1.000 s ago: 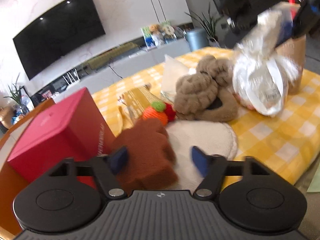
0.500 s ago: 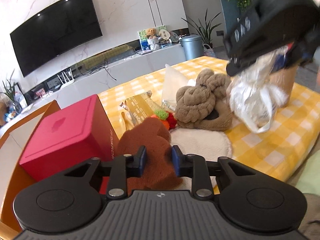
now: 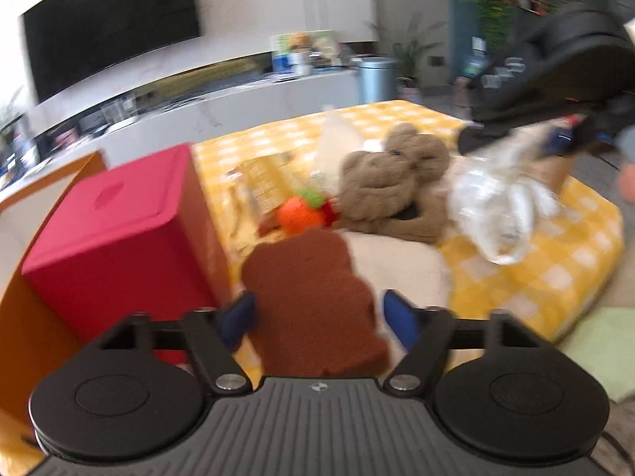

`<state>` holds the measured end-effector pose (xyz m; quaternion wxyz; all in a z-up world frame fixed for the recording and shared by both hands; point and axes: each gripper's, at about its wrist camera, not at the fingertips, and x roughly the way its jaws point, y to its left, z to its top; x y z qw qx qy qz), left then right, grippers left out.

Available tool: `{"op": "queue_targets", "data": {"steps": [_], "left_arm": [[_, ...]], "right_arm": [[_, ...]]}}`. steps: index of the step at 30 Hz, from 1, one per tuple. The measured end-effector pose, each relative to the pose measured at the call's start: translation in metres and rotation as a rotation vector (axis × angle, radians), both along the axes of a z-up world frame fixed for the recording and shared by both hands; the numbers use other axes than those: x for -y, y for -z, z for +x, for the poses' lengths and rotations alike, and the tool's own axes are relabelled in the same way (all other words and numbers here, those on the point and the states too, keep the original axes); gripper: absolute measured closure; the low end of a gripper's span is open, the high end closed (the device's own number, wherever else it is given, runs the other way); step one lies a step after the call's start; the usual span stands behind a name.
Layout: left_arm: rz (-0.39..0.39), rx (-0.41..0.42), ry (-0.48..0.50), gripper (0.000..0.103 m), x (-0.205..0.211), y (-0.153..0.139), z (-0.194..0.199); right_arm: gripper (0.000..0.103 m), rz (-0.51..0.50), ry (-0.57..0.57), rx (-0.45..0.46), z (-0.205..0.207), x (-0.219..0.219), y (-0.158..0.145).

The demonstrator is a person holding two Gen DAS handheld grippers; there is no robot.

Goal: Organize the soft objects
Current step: 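Close the left tool on the brown bear-shaped sponge while the right tool holds the bag, then lift the sponge with the left tool and the bag with the right tool toward the open box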

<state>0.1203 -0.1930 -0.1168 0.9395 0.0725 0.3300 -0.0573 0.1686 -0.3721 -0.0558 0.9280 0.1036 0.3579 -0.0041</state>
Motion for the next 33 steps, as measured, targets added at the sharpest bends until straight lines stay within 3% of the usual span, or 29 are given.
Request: {"op": "queue_targets", "data": {"steps": [3,6,9,15,23,33], "left_arm": [[-0.059,-0.017,-0.01,0.01,-0.008,0.004,0.004],[-0.054,-0.02,-0.024,0.009,-0.011,0.007,0.007],[-0.1,-0.087,-0.004,0.009,-0.015,0.013,0.011],[-0.162,-0.107,-0.027,0.016,-0.024,0.016,0.008],[-0.074,-0.014,0.005,0.016,-0.013,-0.003,-0.009],[0.008,0.203,0.03,0.016,-0.013,-0.069,-0.043]], "right_arm": [[0.056,-0.009,0.002,-0.018,0.002,-0.001,0.003],[0.056,-0.019,-0.002,-0.025,0.002,-0.003,0.004],[0.056,-0.023,-0.004,-0.026,0.002,-0.004,0.004],[0.056,-0.036,-0.009,-0.033,0.002,-0.005,0.006],[0.056,-0.025,0.003,-0.024,0.0,-0.001,0.003],[0.056,-0.014,0.03,0.018,-0.019,0.003,-0.008]]}}
